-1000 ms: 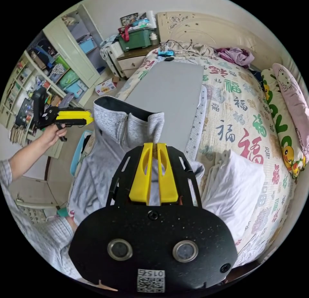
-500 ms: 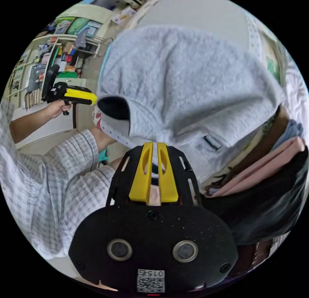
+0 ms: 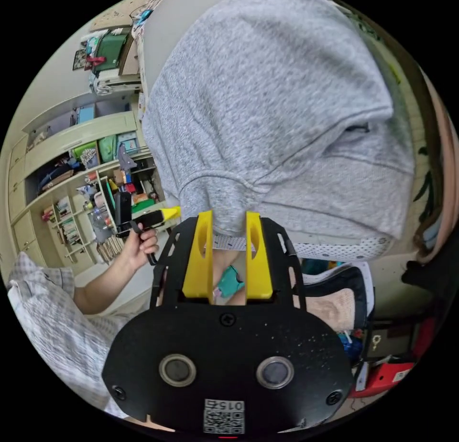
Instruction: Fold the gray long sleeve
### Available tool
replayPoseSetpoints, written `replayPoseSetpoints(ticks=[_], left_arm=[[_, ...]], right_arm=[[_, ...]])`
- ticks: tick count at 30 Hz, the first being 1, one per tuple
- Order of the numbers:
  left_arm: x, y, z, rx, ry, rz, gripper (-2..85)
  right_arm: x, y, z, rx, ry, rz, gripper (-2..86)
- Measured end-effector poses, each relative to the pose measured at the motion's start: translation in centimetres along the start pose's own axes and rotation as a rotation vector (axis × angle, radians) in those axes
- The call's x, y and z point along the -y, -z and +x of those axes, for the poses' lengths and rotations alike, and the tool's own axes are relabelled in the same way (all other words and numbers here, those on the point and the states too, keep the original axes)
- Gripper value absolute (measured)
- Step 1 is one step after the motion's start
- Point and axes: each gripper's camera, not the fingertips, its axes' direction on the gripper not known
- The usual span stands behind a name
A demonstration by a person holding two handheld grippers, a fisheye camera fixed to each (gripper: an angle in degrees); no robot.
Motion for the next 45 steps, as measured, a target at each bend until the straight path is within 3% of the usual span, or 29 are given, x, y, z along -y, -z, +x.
replayPoseSetpoints(ticks=[3,8,14,22,24,29,34,42,45], left_arm=[[0.4,-0.5,-0.5,0.045,0.037,0.021,3.6],[-0.1,3.2,-0.3,-0.055,0.002,0.079,0.1],[2.0,1.4,0.5,0.212,-0.085,-0.035,0.4],[3.0,3.2,0.9,0.209,-0.150,-0.153,6.1],[3.0,6.2,0.4,0.191,-0.133,-0.108,6.5],[5.1,17.3,-0.5,0.217,-0.032,0.263,8.6],[9.4,21.4,-1.6,0.160,0.034,0.430,11.0],[15.3,18.8,-0.3,0.128,0.046,0.384,12.9],[16.8,17.9,0.0,0.162,0.066,0.337,9.5]], right_arm=[[-0.3,0.0,0.6,0.027,-0.042,0.062,4.1],[-1.0,2.8,0.8,0.125,0.047,0.087,1.4],[2.4,-1.4,1.8,-0.084,0.034,-0.019,2.7],[3.1,0.6,4.3,-0.017,0.097,-0.103,4.9],[3.0,2.9,5.1,-0.041,0.101,-0.068,4.5],[6.3,11.2,5.7,-0.161,0.106,0.209,7.0],[14.8,13.8,4.6,-0.218,0.113,0.336,13.3],[27.1,11.0,8.1,-0.305,-0.071,0.326,12.7],[29.2,9.5,9.0,-0.372,-0.106,0.293,7.5]])
